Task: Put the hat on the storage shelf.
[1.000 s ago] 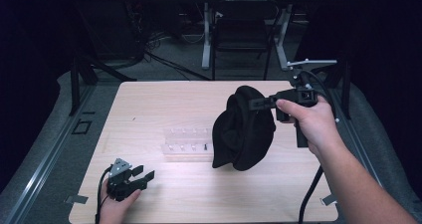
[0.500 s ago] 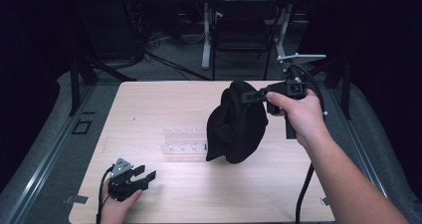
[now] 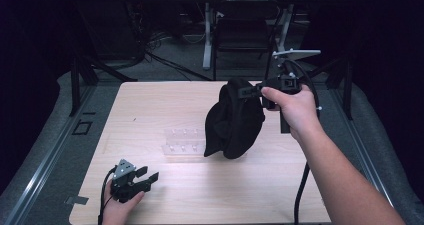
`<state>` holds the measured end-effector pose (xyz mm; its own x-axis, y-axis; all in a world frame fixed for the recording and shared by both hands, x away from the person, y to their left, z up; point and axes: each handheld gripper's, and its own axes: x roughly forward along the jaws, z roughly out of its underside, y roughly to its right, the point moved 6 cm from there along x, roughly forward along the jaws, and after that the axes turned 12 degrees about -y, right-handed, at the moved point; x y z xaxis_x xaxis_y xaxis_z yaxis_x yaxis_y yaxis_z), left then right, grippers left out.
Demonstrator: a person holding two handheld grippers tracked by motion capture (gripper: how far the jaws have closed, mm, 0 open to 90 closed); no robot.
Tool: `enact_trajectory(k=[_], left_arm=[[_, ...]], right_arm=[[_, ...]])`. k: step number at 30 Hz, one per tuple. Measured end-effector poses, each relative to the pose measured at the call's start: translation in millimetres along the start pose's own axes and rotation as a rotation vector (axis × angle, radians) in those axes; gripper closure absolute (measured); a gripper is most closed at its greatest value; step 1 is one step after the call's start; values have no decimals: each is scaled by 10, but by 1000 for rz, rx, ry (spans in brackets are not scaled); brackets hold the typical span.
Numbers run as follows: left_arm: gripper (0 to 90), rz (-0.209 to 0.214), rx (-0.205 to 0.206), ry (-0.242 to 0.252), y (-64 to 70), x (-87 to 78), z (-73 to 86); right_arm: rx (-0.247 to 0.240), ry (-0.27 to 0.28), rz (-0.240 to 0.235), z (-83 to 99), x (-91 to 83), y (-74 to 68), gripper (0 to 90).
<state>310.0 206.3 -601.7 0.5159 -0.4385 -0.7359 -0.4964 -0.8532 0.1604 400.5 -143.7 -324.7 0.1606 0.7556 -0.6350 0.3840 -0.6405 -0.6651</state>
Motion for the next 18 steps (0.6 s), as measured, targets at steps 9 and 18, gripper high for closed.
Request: enact_trajectory(k=[9, 18], left_arm=[[466, 8, 6, -5, 24, 6, -4], [466, 3, 16, 2, 38, 13, -25]], right_arm=[[18, 2, 7, -65, 45, 56, 886], [20, 2, 18, -93, 125, 81, 885]])
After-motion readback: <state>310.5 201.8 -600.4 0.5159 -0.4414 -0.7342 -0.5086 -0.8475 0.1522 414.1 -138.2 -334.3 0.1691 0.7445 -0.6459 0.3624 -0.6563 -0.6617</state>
